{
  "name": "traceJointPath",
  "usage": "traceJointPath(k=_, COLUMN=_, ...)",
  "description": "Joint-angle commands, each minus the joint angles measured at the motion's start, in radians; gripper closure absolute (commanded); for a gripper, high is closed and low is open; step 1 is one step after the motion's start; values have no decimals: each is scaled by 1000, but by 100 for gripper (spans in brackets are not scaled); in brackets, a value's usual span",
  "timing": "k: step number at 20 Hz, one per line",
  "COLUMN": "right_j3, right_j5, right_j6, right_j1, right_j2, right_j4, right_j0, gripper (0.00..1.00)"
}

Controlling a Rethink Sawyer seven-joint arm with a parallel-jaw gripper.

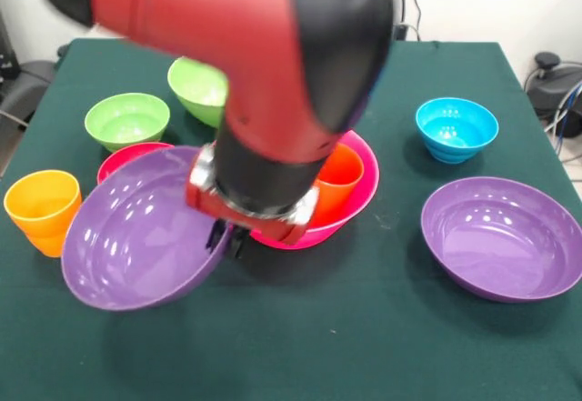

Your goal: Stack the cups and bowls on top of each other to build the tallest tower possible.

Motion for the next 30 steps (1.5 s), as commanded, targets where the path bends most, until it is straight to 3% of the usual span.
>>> traceJointPath(k=1, right_j3=-3, right_j5=79, right_j6=50, right_j1=-96, right_j2=-41, right_j4=-40, right_j0=75, gripper=100)
traceJointPath(k=3, right_j3=30, right_j5=72, right_j6=76, right_j1=-113, right_j2=-55, right_j4=-29, right_j0=86, gripper=100)
traceJointPath(k=10, right_j3=325, right_j5=-31, right_j6=253, right_j1=-200, right_j2=-73, right_j4=39, right_j0=139, gripper=100)
traceJointPath(k=19, right_j3=489, right_j5=-140, right_j6=389, right_j1=-214, right_j2=-105, right_j4=84, right_j0=169, gripper=100)
traceJointPath(k=25, right_j3=478, right_j5=-85, right_j6=365, right_j1=-176, right_j2=-98, right_j4=112, right_j0=182, gripper=100)
traceJointPath(k=27, right_j3=443, right_j5=-93, right_j6=405, right_j1=-166, right_j2=-141, right_j4=68, right_j0=230, gripper=100)
traceJointPath(k=30, right_j3=398, right_j5=-31, right_j6=486, right_j1=-137, right_j2=-183, right_j4=65, right_j0=287, gripper=100)
